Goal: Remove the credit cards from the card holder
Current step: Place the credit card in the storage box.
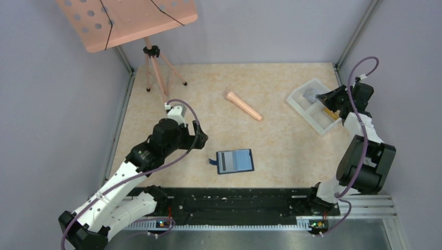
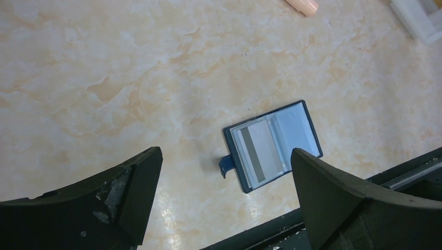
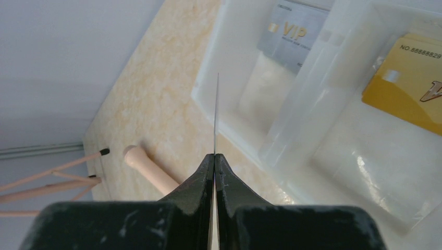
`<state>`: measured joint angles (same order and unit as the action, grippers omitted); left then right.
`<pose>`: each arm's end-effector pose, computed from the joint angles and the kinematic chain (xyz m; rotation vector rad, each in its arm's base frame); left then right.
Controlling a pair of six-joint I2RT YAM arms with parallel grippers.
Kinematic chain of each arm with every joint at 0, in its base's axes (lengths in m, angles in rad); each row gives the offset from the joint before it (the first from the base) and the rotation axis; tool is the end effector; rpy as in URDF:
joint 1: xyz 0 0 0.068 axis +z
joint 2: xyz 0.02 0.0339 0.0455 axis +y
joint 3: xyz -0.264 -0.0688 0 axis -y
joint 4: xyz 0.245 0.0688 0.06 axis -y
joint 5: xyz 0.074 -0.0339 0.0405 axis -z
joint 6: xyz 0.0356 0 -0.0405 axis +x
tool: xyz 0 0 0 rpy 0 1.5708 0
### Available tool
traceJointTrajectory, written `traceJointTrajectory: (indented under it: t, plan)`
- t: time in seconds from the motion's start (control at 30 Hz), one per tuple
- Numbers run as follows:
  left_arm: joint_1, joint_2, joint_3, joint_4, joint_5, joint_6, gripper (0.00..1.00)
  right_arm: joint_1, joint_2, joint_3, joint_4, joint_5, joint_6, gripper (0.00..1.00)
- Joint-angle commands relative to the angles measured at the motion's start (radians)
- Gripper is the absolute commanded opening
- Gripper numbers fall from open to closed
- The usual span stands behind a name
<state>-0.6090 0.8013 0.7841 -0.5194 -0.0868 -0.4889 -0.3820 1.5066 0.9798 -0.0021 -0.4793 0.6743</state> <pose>0.1464 -0.0984 0.3029 0.0762 2.1553 -0.5599 0.3181 -0.1101 0.2524 0.7981 1.9481 0.6782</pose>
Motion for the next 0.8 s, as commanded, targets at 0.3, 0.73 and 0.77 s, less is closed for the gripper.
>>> traceJointTrajectory:
  t: [0.3, 0.73, 0.77]
  plan:
    - [0.004, -0.094, 0.021, -0.003, -0.14, 0.023, 0.99, -0.017, 0.293, 0.244, 0.023, 0.053, 0.046, 0.0]
    - [0.005, -0.094, 0.017, 0.003, -0.163, 0.024, 0.99, -0.02, 0.455, 0.356, 0.032, 0.06, 0.078, 0.0]
    - [0.005, -0.092, 0.018, 0.004, -0.164, 0.024, 0.99, -0.021, 0.462, 0.359, 0.033, 0.061, 0.079, 0.0]
